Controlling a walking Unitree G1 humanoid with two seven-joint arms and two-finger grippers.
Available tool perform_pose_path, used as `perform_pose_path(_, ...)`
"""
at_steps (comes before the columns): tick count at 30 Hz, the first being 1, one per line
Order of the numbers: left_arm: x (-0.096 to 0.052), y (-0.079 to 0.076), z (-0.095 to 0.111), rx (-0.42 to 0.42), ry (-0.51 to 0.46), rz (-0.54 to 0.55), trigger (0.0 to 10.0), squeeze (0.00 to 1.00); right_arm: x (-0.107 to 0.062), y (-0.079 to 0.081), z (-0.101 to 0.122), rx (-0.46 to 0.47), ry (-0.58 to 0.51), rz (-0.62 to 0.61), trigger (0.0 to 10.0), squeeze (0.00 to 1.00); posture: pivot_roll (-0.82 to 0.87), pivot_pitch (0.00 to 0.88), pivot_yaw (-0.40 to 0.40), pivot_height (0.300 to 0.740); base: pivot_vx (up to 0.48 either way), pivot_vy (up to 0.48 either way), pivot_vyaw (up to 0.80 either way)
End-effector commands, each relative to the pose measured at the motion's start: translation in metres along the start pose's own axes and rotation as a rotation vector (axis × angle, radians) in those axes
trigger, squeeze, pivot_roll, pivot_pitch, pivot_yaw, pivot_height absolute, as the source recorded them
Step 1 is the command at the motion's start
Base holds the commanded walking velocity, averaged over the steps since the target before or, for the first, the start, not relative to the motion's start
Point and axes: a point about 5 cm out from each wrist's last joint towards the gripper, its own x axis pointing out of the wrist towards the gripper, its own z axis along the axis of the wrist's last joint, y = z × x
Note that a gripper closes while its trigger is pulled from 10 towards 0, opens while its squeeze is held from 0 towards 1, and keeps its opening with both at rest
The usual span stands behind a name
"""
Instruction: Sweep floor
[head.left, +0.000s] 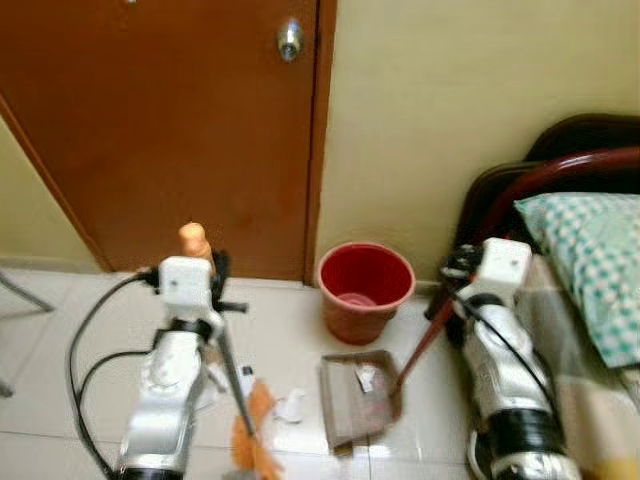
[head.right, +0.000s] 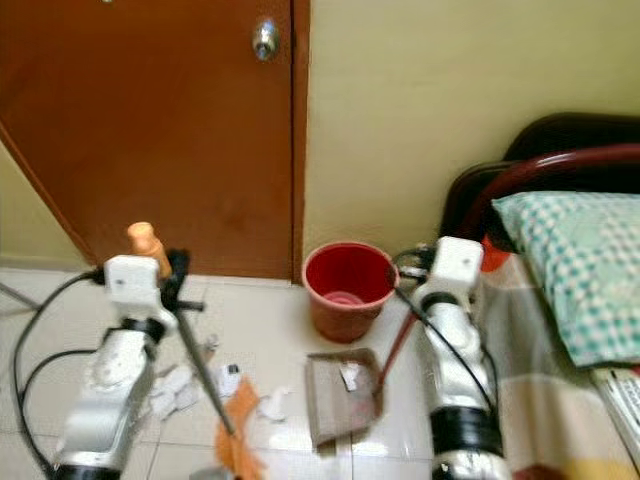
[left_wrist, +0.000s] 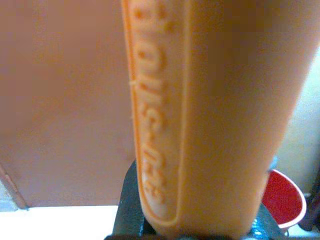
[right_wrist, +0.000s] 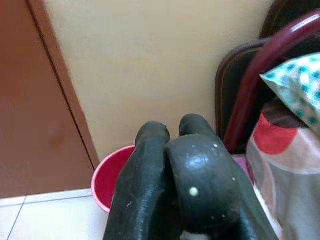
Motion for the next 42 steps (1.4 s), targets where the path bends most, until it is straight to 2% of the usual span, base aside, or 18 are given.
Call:
perform_pose_path(1,-0.001,-0.007,0.001,-0.005,-0.01,-0.012,10.0,0.0,0.0,-0.005,0.005,0.015,-0.023,-0.003,10.0,0.0,-0.02,0.033,-0.021,0.74,0.0,0.0,0.0)
perform_pose_path(8,-0.002,-0.006,0.001,0.014,-0.009,0.008,10.0,0.0,0.003,-0.008,0.011,0.018,-0.041,-0.009,10.0,0.0,-0.03,0.031,-0.023,0.74,0.0,0.0,0.0)
perform_pose_path(14,-0.001,0.01,-0.001,0.058,-0.009,0.121,10.0,0.0,0.012,-0.003,0.038,0.067,-0.124,0.003,10.0,0.0,-0.03,0.026,-0.028,0.74,0.0,0.0,0.0)
perform_pose_path(15,-0.001,0.011,0.002,0.034,-0.026,0.133,10.0,0.0,0.016,0.001,0.049,0.078,-0.158,0.019,10.0,0.0,-0.03,0.027,-0.03,0.74,0.0,0.0,0.0)
perform_pose_path(17,-0.001,0.011,0.003,0.021,-0.033,0.134,10.0,0.0,0.017,0.004,0.055,0.08,-0.173,0.032,10.0,0.0,-0.03,0.026,-0.032,0.74,0.0,0.0,0.0)
perform_pose_path(19,-0.001,0.013,0.003,0.033,-0.027,0.152,10.0,0.0,0.024,0.014,0.072,0.105,-0.21,0.061,10.0,0.0,-0.03,0.023,-0.036,0.74,0.0,0.0,0.0)
perform_pose_path(26,-0.01,0.03,-0.004,0.074,0.005,0.274,10.0,0.0,0.035,0.028,0.102,0.177,-0.268,0.106,10.0,0.0,-0.02,0.025,-0.044,0.74,0.0,0.0,0.0)
perform_pose_path(30,-0.01,0.031,-0.004,0.072,0.004,0.277,10.0,0.0,0.042,0.04,0.117,0.241,-0.28,0.138,10.0,0.0,-0.01,0.031,-0.05,0.74,0.0,0.0,0.0)
perform_pose_path(36,-0.01,0.029,-0.004,0.06,0.005,0.282,10.0,0.0,0.048,0.051,0.133,0.27,-0.302,0.168,10.0,0.0,-0.01,0.032,-0.052,0.74,0.0,0.0,0.0)
perform_pose_path(41,-0.009,0.024,-0.005,0.043,0.004,0.269,10.0,0.0,0.053,0.056,0.157,0.295,-0.37,0.168,10.0,0.0,-0.01,0.032,-0.052,0.74,0.0,0.0,0.0)
perform_pose_path(42,-0.008,0.023,-0.004,0.043,0.004,0.267,10.0,0.0,0.055,0.056,0.168,0.298,-0.403,0.159,10.0,0.0,-0.01,0.032,-0.052,0.74,0.0,0.0,0.0)
